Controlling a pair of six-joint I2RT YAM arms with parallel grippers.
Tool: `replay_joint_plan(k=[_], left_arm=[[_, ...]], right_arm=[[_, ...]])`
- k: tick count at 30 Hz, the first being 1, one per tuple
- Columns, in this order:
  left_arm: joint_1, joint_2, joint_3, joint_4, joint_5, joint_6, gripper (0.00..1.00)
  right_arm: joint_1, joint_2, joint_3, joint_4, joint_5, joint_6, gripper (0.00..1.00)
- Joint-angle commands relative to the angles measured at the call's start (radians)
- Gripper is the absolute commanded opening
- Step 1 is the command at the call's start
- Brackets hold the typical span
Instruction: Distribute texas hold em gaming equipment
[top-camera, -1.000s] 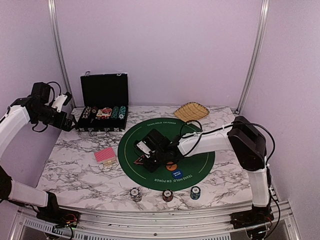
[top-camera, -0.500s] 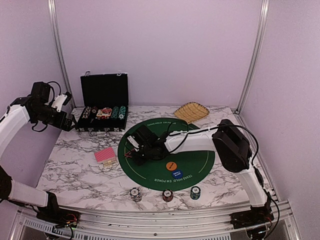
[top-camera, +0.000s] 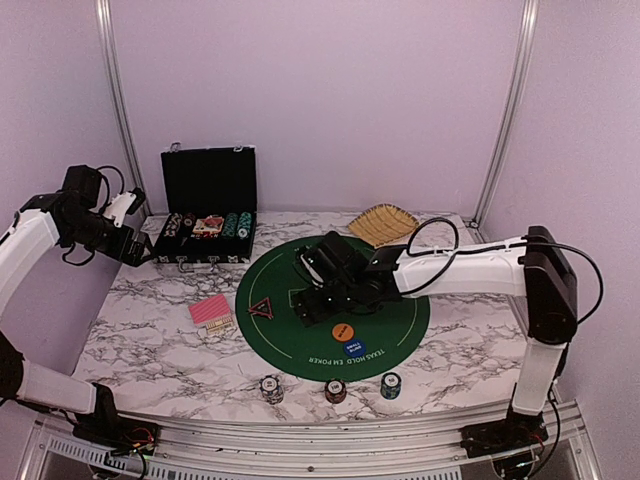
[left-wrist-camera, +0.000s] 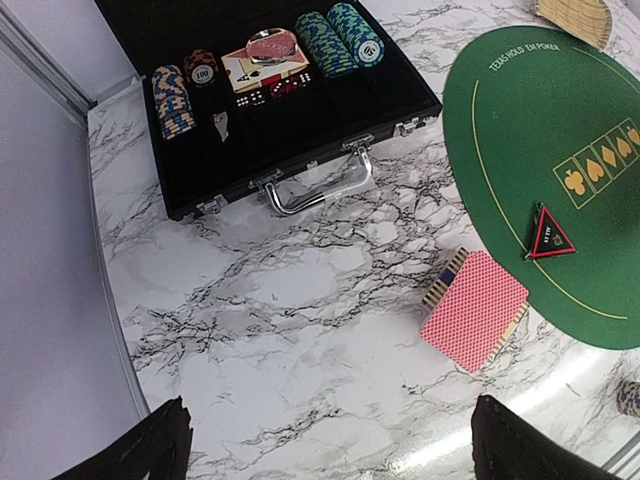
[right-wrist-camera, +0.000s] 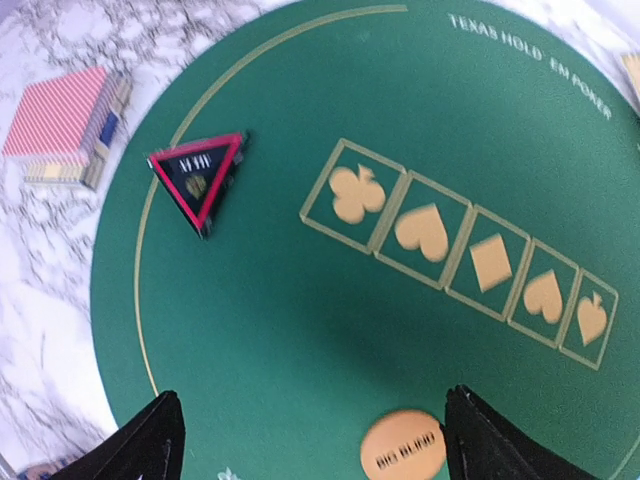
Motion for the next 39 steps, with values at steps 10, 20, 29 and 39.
replay_joint_plan(k=[10,20,29,39], left_arm=[[-0.010,-0.043,0.033,-0.045,0.075,0.034,0.99],[-0.018,-0.033,0.043,-0.050,0.067,0.018,0.99],[-0.018,-0.024,0.064,-0.051,0.058,0.009,0.99],[-0.018,-0.023,0.062,-0.052,0.049,0.017,0.99]], right_arm=[[-0.013,-0.117,-0.254,-0.080,0.021,0.154,0.89],[-0.046,-0.051,-0.261,0.018,0.000,0.163,0.84],[-0.073,-0.024,-0.268,0.057,-0.002,0.156,0.71],[-0.041,-0.030,-0.288,0.059,-0.012,0.153,0.74]])
